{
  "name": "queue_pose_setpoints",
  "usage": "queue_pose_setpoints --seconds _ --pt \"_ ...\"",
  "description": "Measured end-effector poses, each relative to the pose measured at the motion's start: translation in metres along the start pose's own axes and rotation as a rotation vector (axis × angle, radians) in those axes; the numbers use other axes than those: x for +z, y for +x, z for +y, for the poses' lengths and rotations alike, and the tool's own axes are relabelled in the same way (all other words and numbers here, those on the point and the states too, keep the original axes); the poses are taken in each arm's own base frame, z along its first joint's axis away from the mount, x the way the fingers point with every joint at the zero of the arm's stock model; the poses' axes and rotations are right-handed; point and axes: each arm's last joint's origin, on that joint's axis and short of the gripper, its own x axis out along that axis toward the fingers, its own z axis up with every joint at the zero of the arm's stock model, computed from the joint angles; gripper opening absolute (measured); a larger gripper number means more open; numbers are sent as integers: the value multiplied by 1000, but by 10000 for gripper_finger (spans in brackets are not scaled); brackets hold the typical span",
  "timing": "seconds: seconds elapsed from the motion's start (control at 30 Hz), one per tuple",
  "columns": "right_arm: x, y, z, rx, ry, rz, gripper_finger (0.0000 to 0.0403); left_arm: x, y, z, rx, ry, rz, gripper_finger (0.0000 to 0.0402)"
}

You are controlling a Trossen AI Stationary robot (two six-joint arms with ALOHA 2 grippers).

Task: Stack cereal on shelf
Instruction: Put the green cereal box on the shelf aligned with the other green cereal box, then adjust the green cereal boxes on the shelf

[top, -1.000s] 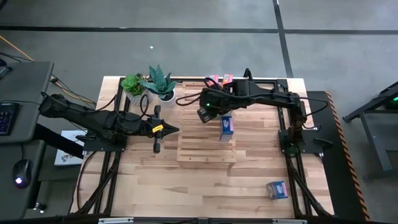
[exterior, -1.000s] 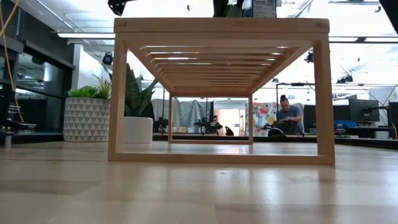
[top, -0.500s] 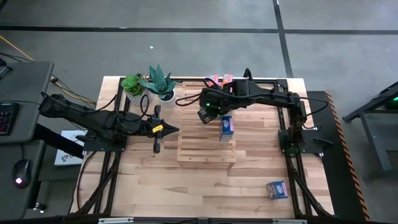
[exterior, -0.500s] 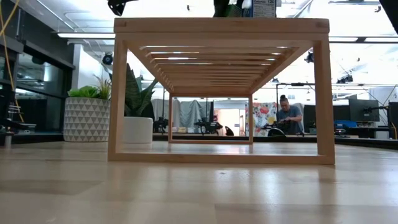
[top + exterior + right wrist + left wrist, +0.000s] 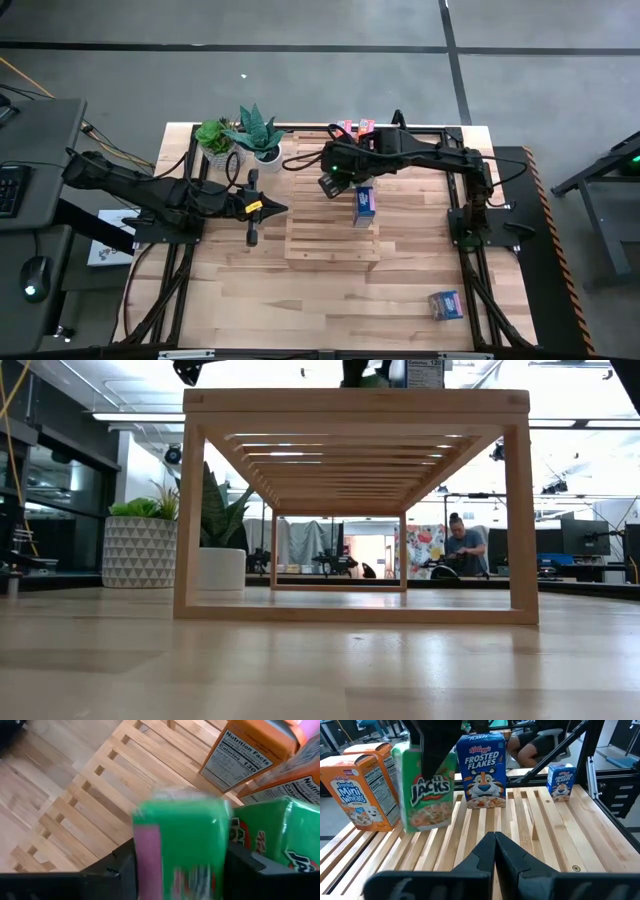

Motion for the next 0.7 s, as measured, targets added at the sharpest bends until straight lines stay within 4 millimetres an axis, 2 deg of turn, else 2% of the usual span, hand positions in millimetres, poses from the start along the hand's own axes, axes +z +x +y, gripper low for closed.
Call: queue_pose_setpoints --seconds 0.27,0.7 --pt "1 0 -1 -13 -20 -14 243 0 0 0 0 0 0 0" --pt "4 -1 0 7 -60 -46 245 0 0 0 0 0 0 0"
